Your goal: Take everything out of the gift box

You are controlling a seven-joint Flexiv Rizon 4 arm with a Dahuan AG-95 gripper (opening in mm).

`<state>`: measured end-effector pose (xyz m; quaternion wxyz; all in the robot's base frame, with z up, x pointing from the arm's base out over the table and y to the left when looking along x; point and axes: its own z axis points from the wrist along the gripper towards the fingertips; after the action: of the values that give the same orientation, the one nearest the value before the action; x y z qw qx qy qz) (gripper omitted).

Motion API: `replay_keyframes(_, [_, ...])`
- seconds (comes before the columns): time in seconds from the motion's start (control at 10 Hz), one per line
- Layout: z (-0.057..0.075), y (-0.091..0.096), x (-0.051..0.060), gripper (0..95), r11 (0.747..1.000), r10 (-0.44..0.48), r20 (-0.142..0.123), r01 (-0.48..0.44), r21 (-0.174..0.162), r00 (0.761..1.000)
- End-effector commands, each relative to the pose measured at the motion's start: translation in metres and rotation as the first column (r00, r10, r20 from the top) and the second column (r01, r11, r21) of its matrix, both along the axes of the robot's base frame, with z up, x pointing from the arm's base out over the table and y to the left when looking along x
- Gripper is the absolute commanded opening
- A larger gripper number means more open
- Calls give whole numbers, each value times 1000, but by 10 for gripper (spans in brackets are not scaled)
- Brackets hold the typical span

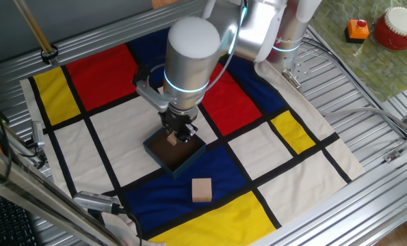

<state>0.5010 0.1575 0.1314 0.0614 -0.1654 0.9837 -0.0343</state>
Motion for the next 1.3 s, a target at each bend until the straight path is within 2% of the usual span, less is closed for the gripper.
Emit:
replay_keyframes(0.1, [0, 0, -1, 0, 999, -19, -21, 19, 27, 1000])
replay_keyframes(0.4, [4, -6, -1, 0, 1000, 5, -23, -4, 22, 1000])
replay_keyframes(0.6, [14, -31, 5, 0, 999, 30, -39, -29, 18, 999])
replay_keyframes(1.0, [7, -92, 21, 0, 993, 108, -35, -106, 42, 994])
replay_keyframes(1.1, [4, -105, 23, 0, 991, 125, -32, -124, 50, 992])
replay_keyframes(1.3, [-1, -121, 26, 0, 987, 156, -31, -154, 44, 987])
